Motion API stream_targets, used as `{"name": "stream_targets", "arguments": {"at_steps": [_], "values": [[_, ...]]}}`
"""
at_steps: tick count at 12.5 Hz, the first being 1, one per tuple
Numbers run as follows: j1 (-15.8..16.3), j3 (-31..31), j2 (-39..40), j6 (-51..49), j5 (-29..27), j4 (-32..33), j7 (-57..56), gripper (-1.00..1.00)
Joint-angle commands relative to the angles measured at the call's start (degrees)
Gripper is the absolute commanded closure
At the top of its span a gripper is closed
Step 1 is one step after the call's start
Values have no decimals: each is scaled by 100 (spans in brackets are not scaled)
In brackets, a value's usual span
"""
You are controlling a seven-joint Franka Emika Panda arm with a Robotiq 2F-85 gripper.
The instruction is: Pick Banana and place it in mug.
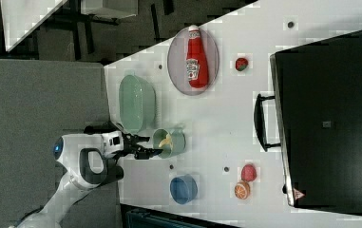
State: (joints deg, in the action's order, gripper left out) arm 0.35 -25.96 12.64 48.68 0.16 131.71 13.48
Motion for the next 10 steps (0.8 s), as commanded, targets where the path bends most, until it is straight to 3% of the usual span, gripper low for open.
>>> {"name": "stream_targets", "arguments": {"at_steps": [1,6,10], "values": [[-19,160,-798,36,-100,-206,257,-100],[-134,1048,-2081,-1732,-93,-745,-100,-100],[-159,1940,-2567,-3197,-89,-1472,-127,-100]]}}
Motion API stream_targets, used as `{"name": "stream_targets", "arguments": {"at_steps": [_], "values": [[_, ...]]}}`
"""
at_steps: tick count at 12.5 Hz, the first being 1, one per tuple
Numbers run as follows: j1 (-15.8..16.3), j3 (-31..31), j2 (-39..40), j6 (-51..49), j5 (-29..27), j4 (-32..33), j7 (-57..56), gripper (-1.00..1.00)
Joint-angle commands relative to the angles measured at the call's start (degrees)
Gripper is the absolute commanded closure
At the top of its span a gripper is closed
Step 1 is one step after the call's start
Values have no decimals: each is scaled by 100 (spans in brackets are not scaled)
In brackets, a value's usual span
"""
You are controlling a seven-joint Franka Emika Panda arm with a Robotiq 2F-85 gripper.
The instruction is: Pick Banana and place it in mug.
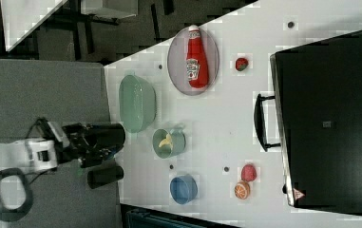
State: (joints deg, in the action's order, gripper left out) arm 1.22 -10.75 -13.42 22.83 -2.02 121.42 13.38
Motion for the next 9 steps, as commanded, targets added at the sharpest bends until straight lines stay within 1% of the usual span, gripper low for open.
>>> {"name": "stream_targets", "arguments": {"at_steps": [1,3,6,8,9], "values": [[-248,601,33,-850,130,-662,-222,-100],[-257,924,38,-1523,130,-1005,-556,-100],[-263,1290,33,-1697,266,-1234,-767,-100],[-263,1372,47,-1799,312,-1227,-1110,-100],[-263,1374,62,-1801,312,-1221,-1110,-100]]}}
